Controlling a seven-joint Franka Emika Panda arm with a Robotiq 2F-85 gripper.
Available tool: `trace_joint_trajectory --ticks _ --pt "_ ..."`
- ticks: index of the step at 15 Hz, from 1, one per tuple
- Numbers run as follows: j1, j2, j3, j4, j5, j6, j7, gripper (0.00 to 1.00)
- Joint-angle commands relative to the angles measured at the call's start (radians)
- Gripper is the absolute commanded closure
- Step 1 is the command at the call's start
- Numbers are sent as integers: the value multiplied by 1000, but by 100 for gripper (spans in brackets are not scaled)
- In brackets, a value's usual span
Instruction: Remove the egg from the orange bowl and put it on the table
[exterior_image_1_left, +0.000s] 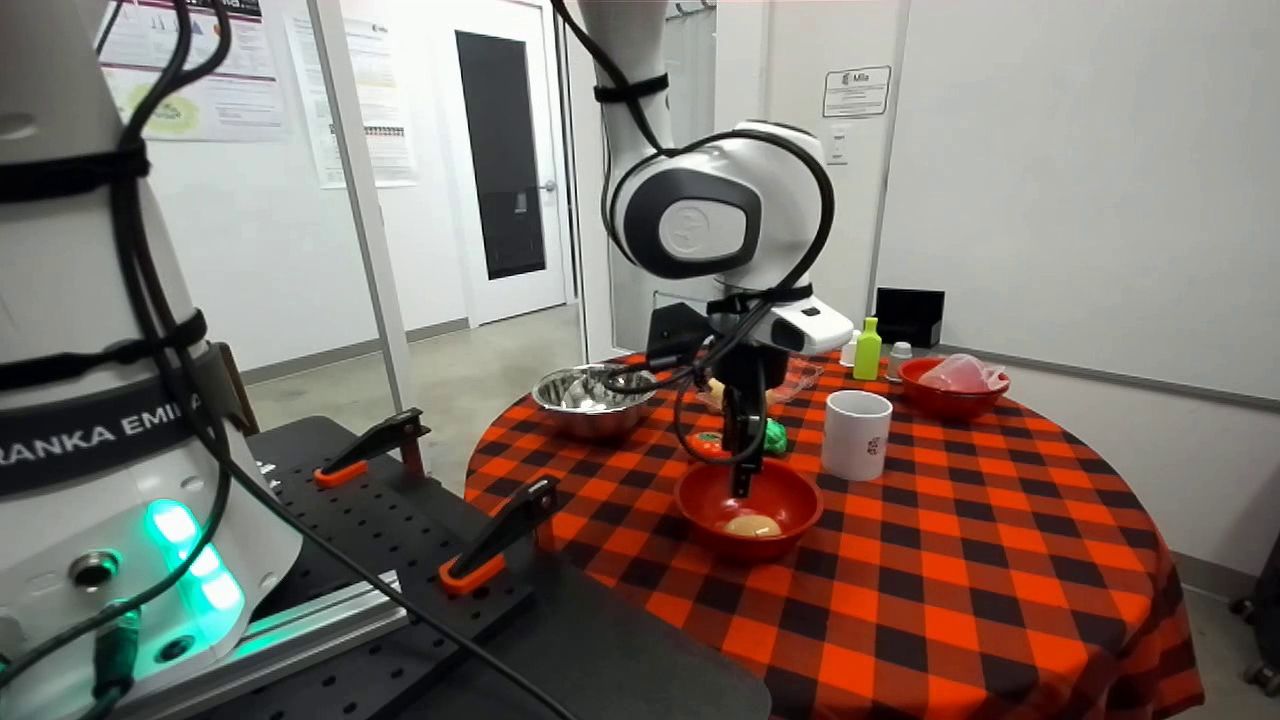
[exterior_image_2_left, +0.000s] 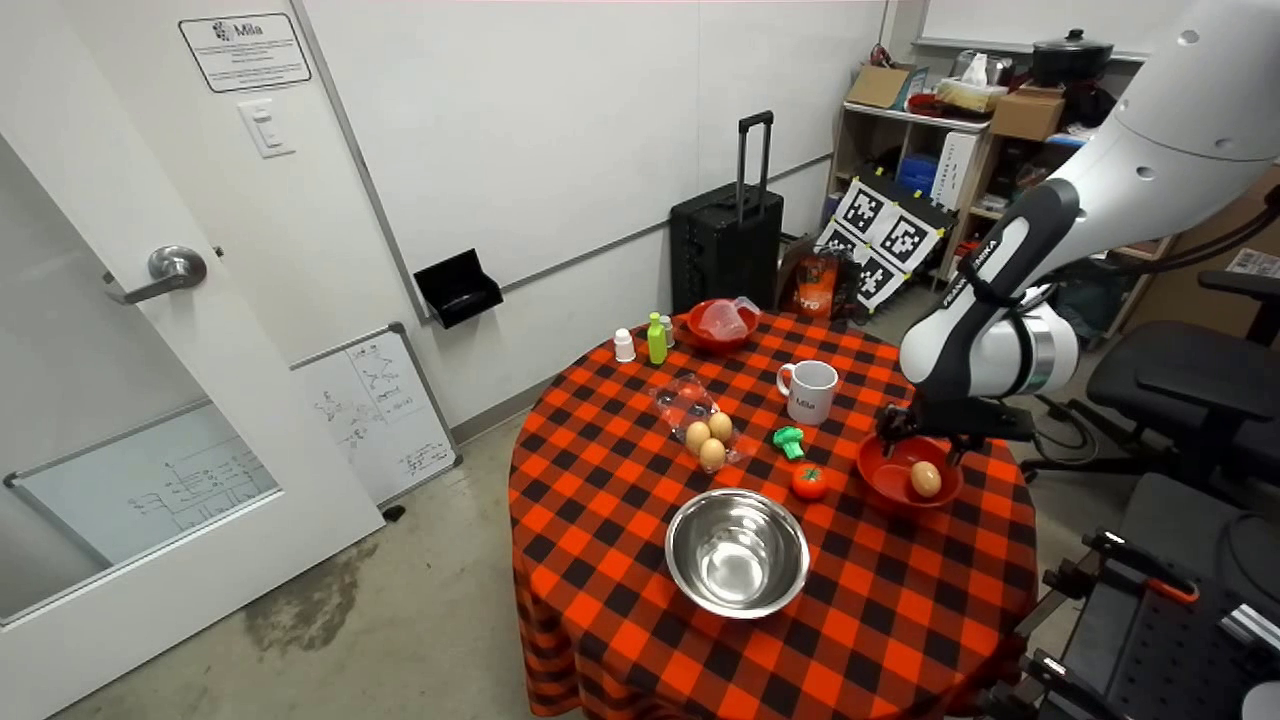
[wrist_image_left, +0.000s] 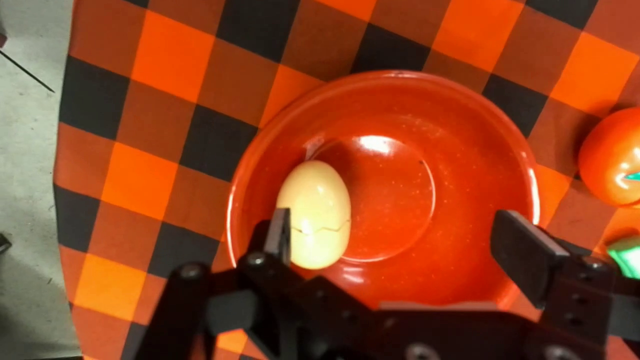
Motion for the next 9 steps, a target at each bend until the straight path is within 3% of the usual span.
trace_joint_trajectory --ticks 1,9 --pt "-18 77 9 60 2 39 -21 0" --pt "-8 151 -17 127 -13 20 -3 0"
